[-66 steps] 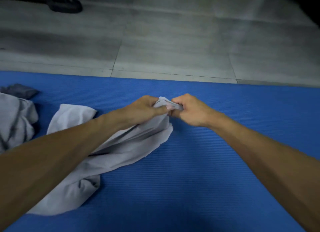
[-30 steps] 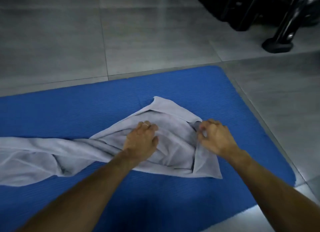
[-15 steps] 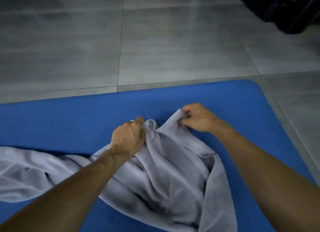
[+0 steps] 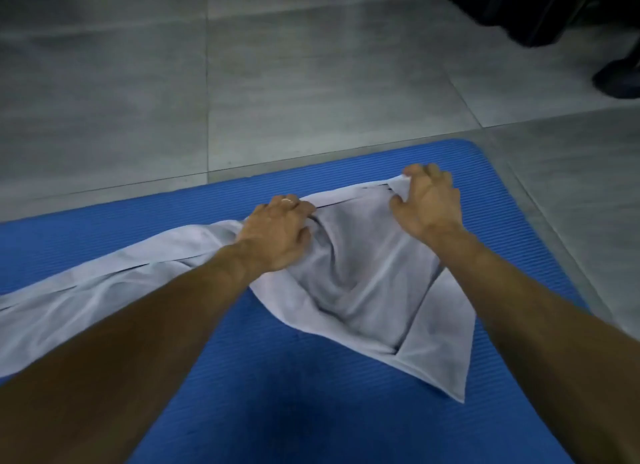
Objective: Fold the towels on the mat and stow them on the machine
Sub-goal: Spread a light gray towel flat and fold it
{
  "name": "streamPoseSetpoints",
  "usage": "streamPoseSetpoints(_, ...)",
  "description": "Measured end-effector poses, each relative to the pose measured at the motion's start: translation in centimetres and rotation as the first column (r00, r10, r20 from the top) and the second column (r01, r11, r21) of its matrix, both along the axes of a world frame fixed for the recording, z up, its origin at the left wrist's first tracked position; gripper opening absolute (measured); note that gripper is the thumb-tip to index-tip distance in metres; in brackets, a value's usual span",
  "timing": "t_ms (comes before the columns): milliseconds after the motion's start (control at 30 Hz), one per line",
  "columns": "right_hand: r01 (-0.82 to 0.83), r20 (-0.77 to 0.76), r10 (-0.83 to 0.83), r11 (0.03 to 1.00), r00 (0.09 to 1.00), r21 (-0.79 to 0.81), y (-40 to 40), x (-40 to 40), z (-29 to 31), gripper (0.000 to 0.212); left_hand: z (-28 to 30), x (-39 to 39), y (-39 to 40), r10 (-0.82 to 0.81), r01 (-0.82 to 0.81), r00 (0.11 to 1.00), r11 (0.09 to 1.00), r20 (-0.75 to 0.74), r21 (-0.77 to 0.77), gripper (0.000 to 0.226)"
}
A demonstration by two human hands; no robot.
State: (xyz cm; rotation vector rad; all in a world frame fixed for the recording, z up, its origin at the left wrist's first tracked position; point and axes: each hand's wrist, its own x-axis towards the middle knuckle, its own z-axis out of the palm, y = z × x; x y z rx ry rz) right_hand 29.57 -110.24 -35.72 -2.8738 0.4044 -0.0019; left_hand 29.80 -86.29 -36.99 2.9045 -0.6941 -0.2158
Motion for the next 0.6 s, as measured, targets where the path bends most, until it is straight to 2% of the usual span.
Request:
streamPoseSetpoints(100,-0.279,-0.008,0.281,0.956,0.96,0.094,7.2,-2.5,-0.7,0.032,0.0,-0.7,8.1,0.131,-0.131,0.991,0.991,-0.016,-0.009,0.052)
streamPoseSetpoints(167,-0.405,-0.07,0.423,0.896,0.904,0.181,12.3,-3.8,-1.3,0.04,0.1,-0.6,13.3,0.234,-0.229,0.968,0.971,-0.093,0.066,0.057)
streamPoseSetpoints(233,-0.467,-0.19,0.498,0.864,0.846,0.188,16.5,-5.1,-1.7,0.055,0.5,-1.1,17.2,0.238,-0.188,0.949,0.955,-0.208,0.23,0.058)
streamPoseSetpoints(267,-0.477,-0.222,0.501,0.865,0.837,0.153,18.1,-5.7,-1.9,0.055,0.6,-1.6,18.5,0.205,-0.142,0.954,0.951,-0.22,0.274,0.054)
streamPoseSetpoints(333,-0.491,-0.167,0.493,0.869,0.854,0.058,19.7,-6.7,-2.2,0.037,1.3,-2.3,19.7,0.118,-0.084,0.986,0.96,-0.114,0.266,0.036)
streamPoseSetpoints(433,-0.493,-0.132,0.508,0.86,0.851,0.13,19.2,-8.3,-1.0,0.012,3.4,-4.1,20.1,0.045,-0.046,0.999,0.978,0.011,0.201,0.028)
streamPoseSetpoints(533,-0.585,-0.273,0.606,0.794,0.747,0.164,16.5,-10.1,1.0,0.02,4.5,-8.2,21.4,-0.098,0.094,0.995,0.987,0.025,0.126,0.027)
streamPoseSetpoints(600,-0.669,-0.427,0.655,0.73,0.623,0.143,15.0,-11.7,2.5,0.01,4.3,-12.2,22.5,-0.206,0.214,0.974,0.973,-0.093,0.086,0.028)
